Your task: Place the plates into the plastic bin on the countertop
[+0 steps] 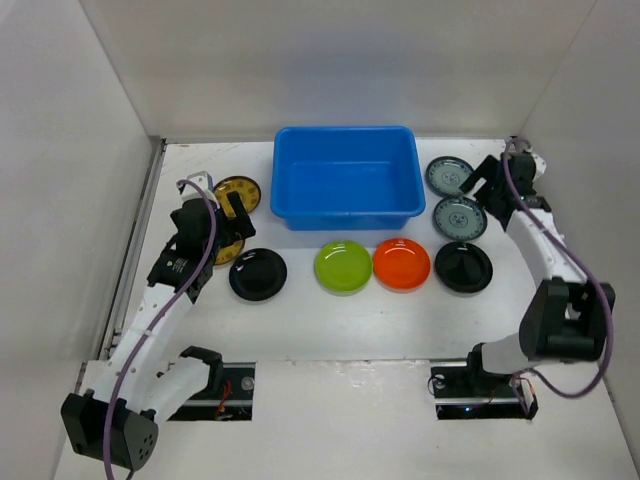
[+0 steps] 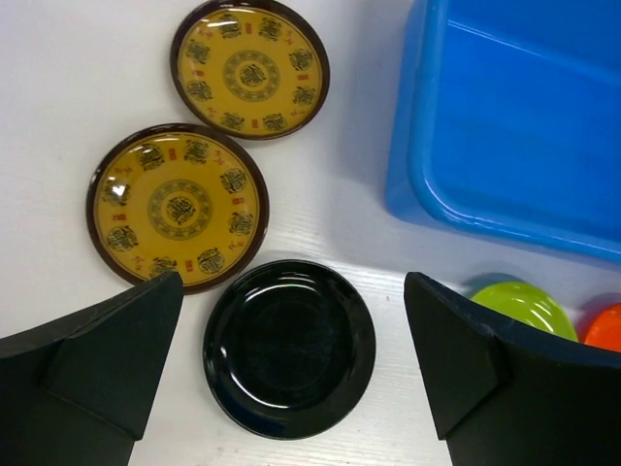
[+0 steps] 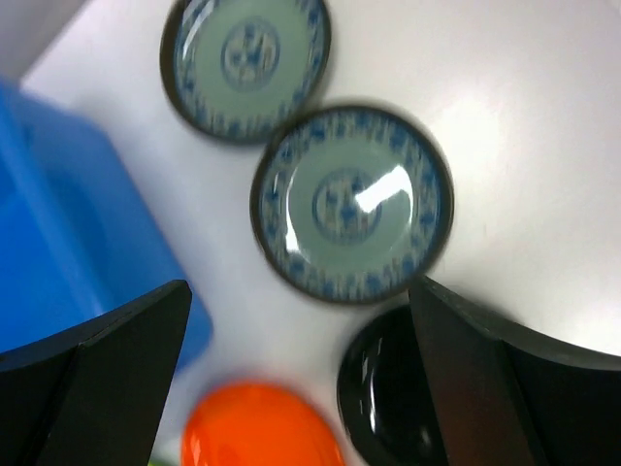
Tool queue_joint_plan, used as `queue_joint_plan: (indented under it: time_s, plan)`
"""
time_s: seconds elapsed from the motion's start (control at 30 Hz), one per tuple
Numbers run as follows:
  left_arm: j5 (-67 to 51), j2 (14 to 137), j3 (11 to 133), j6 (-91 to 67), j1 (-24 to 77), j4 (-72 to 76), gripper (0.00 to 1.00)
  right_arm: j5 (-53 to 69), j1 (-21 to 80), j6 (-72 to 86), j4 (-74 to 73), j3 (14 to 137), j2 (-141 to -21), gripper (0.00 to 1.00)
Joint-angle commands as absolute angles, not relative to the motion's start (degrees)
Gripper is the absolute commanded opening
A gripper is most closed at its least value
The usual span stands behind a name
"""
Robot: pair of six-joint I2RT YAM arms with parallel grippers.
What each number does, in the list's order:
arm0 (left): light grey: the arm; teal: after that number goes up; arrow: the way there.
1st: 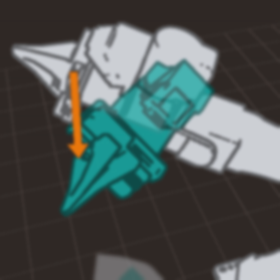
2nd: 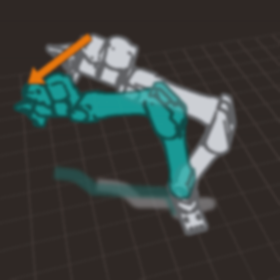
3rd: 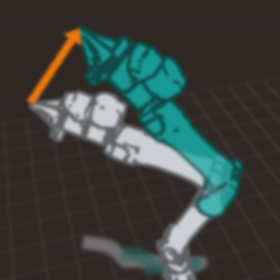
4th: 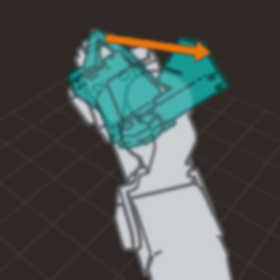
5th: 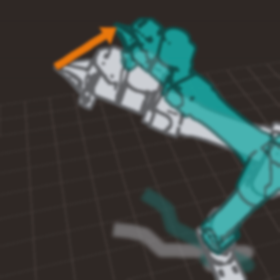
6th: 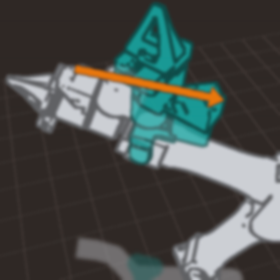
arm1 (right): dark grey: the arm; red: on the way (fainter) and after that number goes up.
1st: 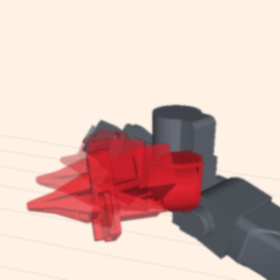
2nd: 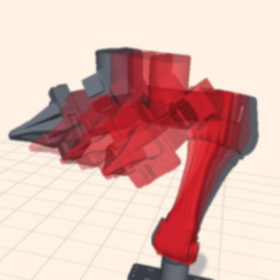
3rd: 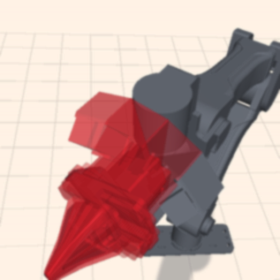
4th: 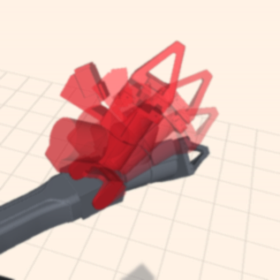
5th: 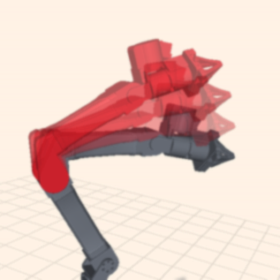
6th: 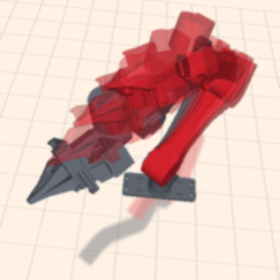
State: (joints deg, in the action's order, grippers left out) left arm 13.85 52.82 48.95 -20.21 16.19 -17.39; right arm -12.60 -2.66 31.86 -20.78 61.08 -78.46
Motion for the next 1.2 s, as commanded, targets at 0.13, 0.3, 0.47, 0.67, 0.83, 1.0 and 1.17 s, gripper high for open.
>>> queue_joint_plan:
  time_s: [0.13, 0.3, 0.47, 0.67, 0.83, 1.0, 1.17]
  plan:
    - [6.86, 47.46, 44.74, -23.55, 13.93, -13.63, 1.00, 3.93, -14.71, 32.61, -13.98, 75.31, -94.55, 1.00]
    - [4.49, 47.29, 43.33, -25.39, 14.28, -10.73, 1.00, 16.49, -21.91, 34.01, -9.15, 80.49, -107.28, 0.91]
    - [4.40, 43.51, 40.87, -28.04, 13.58, -7.91, 1.00, 25.04, -25.09, 38.23, -3.62, 82.44, -115.21, 0.85]
    - [4.74, 43.77, 41.48, -27.77, 12.96, -8.26, 1.00, 27.77, -24.83, 40.08, 0.00, 83.05, -120.23, 0.84]
    - [4.83, 43.68, 41.13, -28.12, 12.79, -8.26, 1.00, 29.09, -23.95, 40.87, 0.44, 85.07, -122.95, 0.83]
    - [4.31, 43.51, 40.69, -27.77, 11.91, -8.35, 1.00, 29.27, -23.07, 41.04, 0.18, 86.66, -124.71, 0.79]
    - [3.87, 43.33, 40.43, -27.51, 10.77, -8.35, 1.00, 29.27, -21.50, 41.83, -0.61, 88.41, -126.30, 0.71]
